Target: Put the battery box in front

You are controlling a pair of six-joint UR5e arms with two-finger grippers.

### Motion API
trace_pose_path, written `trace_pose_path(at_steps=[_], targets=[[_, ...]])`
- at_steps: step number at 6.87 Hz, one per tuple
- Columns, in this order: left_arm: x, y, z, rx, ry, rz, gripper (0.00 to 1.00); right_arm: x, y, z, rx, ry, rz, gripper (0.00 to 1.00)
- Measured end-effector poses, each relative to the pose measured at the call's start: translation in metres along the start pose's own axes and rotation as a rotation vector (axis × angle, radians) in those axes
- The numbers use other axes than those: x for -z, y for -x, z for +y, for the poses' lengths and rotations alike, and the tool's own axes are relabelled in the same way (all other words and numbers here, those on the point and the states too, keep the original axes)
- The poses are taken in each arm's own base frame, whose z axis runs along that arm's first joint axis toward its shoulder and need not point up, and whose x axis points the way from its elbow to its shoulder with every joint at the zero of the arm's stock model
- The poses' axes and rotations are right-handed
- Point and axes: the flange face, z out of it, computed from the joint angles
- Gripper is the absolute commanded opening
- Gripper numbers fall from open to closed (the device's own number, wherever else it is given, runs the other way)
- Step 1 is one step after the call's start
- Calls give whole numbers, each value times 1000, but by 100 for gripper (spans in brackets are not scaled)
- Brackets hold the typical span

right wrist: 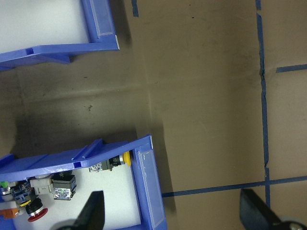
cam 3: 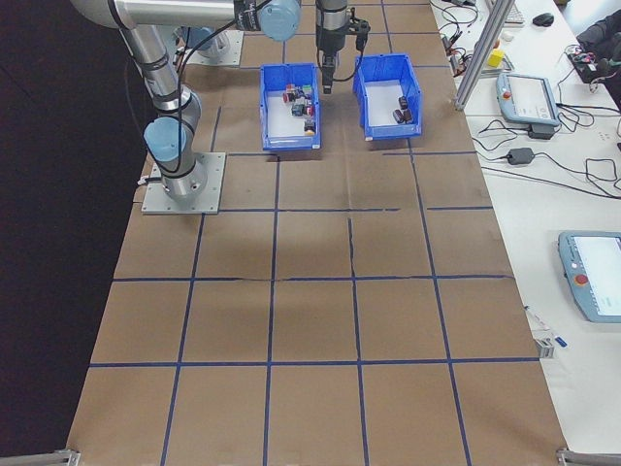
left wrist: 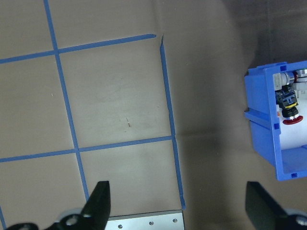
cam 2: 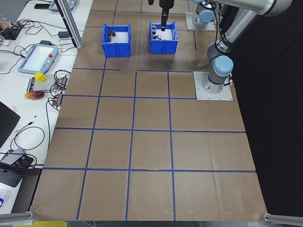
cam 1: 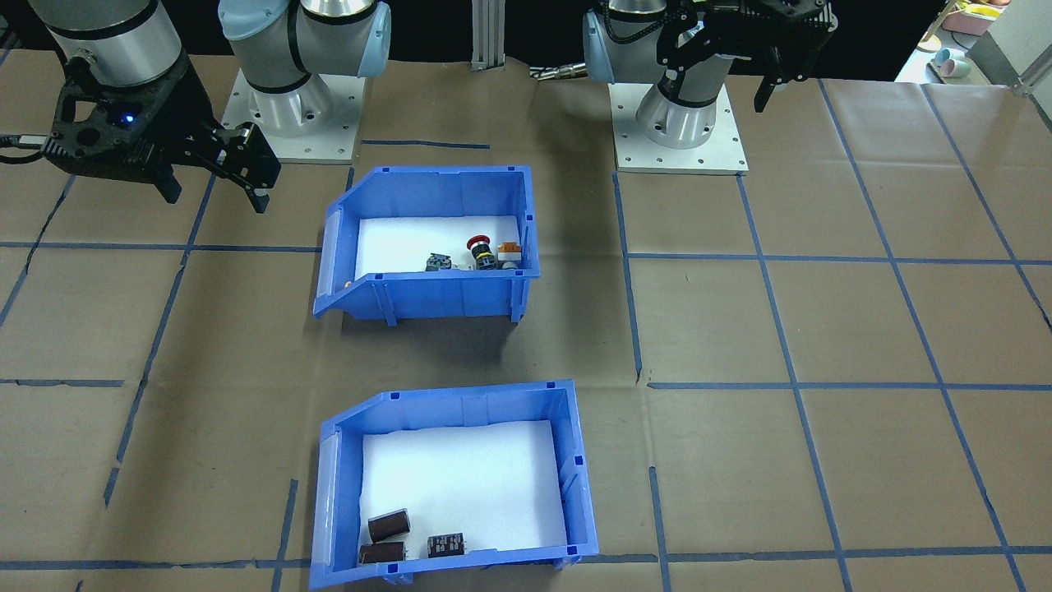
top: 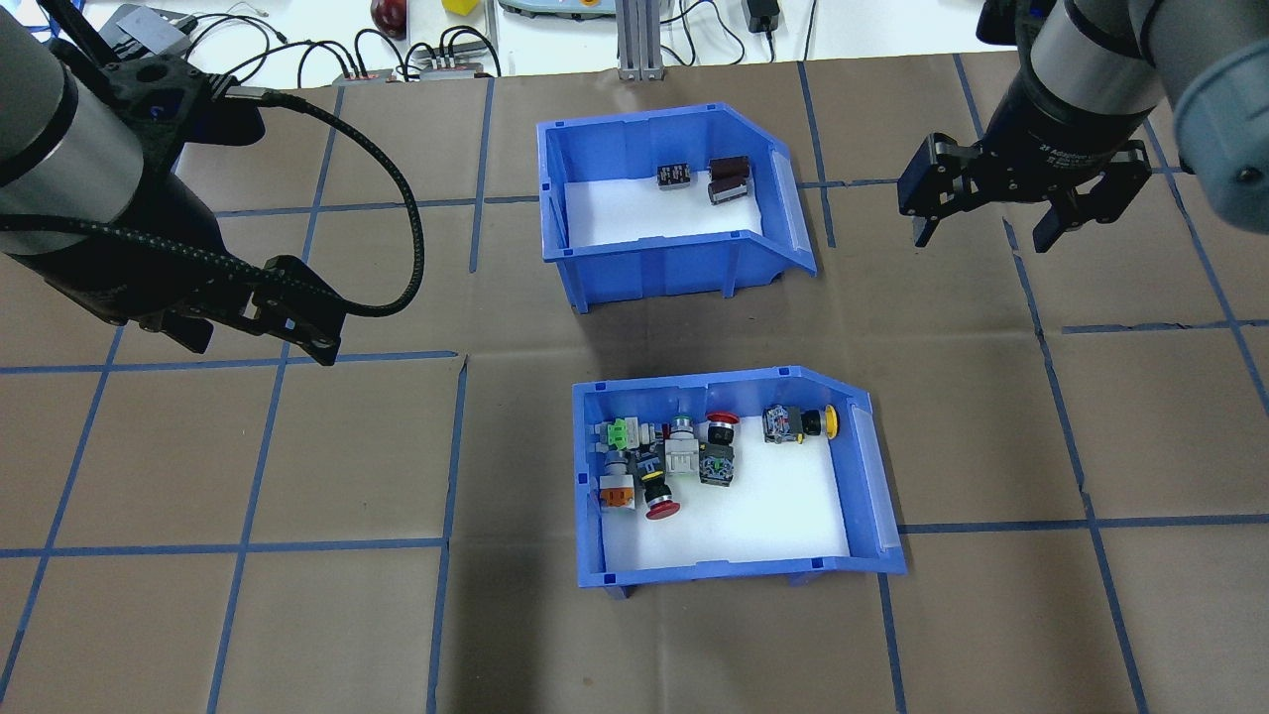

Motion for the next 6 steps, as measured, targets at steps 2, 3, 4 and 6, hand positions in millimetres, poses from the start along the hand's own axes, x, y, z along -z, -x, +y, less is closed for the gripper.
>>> trace_pose_path(at_steps=[2, 3, 4, 6], targets=[[-4, 0, 2, 2, 5, 2, 100, 1, 3, -3, 4, 12, -4, 100], [-5, -1, 4, 2, 7, 2, 100, 2, 3, -3, 4, 12, -5, 100], [-6, -1, 5, 2, 6, 2, 100, 2, 4, -3, 5, 13, -6, 100], [-6, -1, 6, 0, 4, 3, 100, 2, 4, -3, 5, 12, -5, 100]])
